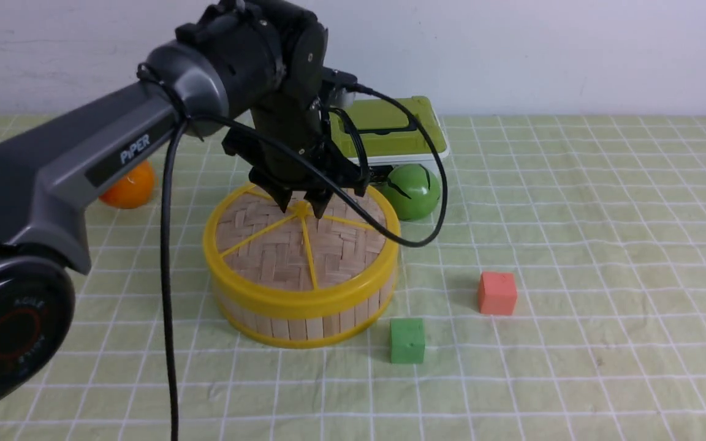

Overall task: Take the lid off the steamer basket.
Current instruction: Use the left arm to lift the lid of the steamer, then use the left arm to place the steamer lid on the table

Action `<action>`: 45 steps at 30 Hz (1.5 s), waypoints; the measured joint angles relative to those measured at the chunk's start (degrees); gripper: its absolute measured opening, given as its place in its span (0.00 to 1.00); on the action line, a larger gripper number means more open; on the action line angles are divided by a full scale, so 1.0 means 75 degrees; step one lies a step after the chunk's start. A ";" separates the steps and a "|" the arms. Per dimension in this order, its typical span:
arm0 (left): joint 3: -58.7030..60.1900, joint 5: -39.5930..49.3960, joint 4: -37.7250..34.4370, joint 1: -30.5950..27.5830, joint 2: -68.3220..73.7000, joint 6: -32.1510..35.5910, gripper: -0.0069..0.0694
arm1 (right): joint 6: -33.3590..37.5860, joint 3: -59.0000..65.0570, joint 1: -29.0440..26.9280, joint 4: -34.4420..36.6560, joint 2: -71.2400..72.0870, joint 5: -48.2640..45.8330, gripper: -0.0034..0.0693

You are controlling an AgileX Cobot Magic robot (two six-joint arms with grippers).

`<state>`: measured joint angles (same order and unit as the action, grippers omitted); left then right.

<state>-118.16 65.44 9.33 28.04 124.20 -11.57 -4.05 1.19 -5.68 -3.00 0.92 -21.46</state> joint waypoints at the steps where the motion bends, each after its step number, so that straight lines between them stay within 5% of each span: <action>1: -0.0009 -0.0016 0.0000 0.0000 0.0060 0.0000 0.50 | 0.0000 0.0000 0.0000 0.0000 0.0000 0.0000 0.38; 10: -0.0084 -0.0076 0.0209 0.0000 0.0166 -0.0232 0.23 | 0.0000 0.0000 0.0000 0.0000 0.0000 0.0000 0.38; 22: -0.0320 0.0207 0.0403 0.0008 -0.0437 -0.0457 0.23 | 0.0000 0.0000 0.0000 0.0000 0.0000 0.0000 0.38; 29: -0.0434 0.0754 0.2009 -0.0567 -0.2113 -0.0753 0.23 | 0.0000 0.0000 0.0000 0.0000 0.0000 0.0000 0.38; 38: 0.2744 0.0211 0.2009 -0.2930 -0.2712 -0.1783 0.23 | 0.0000 0.0000 0.0000 0.0000 0.0000 0.0000 0.38; 45: 0.4498 -0.1843 0.1601 -0.3067 -0.2674 -0.2480 0.23 | 0.0000 0.0000 0.0000 0.0000 0.0000 0.0000 0.38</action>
<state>-84.42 51.62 21.34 5.04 104.15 -30.17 -4.05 1.19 -5.68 -3.00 0.92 -21.46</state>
